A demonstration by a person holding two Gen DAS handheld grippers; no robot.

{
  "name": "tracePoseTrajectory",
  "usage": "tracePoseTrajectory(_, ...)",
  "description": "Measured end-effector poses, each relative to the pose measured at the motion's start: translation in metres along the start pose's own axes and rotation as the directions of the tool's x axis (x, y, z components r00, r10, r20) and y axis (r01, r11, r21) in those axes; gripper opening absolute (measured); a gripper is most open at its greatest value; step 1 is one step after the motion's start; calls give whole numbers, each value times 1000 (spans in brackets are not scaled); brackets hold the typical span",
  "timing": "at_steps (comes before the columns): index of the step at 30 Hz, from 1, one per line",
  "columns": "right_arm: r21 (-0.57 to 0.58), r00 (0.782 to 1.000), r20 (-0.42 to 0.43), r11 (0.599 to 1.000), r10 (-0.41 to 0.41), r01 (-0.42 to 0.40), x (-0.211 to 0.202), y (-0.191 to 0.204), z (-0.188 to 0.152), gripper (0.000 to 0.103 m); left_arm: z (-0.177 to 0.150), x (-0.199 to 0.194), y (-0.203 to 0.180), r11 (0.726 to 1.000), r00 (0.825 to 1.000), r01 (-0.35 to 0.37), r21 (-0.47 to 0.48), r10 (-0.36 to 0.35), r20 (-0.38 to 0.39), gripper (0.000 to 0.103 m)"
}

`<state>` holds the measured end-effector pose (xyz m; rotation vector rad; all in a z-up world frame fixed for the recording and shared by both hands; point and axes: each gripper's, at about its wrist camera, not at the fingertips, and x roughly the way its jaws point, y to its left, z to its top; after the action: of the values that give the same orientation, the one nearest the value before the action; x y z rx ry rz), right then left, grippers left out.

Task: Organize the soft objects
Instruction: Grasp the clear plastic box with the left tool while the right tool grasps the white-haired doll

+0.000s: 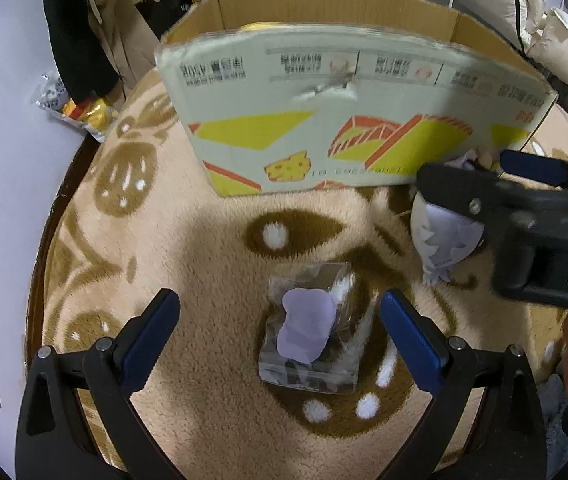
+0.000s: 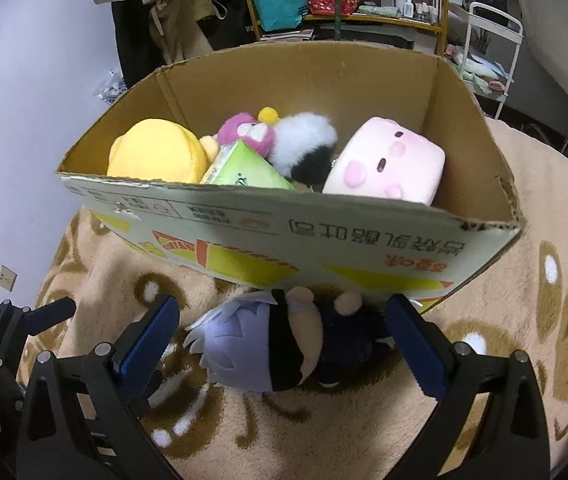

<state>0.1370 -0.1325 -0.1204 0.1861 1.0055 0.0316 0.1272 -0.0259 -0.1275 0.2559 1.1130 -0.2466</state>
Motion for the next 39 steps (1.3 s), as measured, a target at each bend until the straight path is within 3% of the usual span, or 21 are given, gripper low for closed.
tracePoseTrajectory(6,43,999,-26,999,-29,30,5,-13,-2,103,-3,18,-2,1000,998,-3,22,5,-56,99)
tracePoseTrajectory(9,92,999,-46,996,10,-5,10,-21,-4,103,-5,23,-2,1000,997,12,25,-10,-74,99)
tracePoseTrajectory(13,99,998,-52,995,17,-11,13,-24,-5,103,-6,27,3,997,992,76,-2,-76,-99,86)
tracePoseTrajectory(20,96,999,-51,995,11,-6,13,-24,-5,103,-7,25,11,994,991,101,-30,-104,-81,72)
tracePoseTrajectory(25,107,998,-55,994,23,-17,17,-24,-8,103,-8,20,13,989,987,141,-33,-143,-70,48)
tracePoseTrajectory(39,159,998,-28,986,55,-50,15,-30,-15,103,-7,17,22,982,983,173,-76,-177,-51,46)
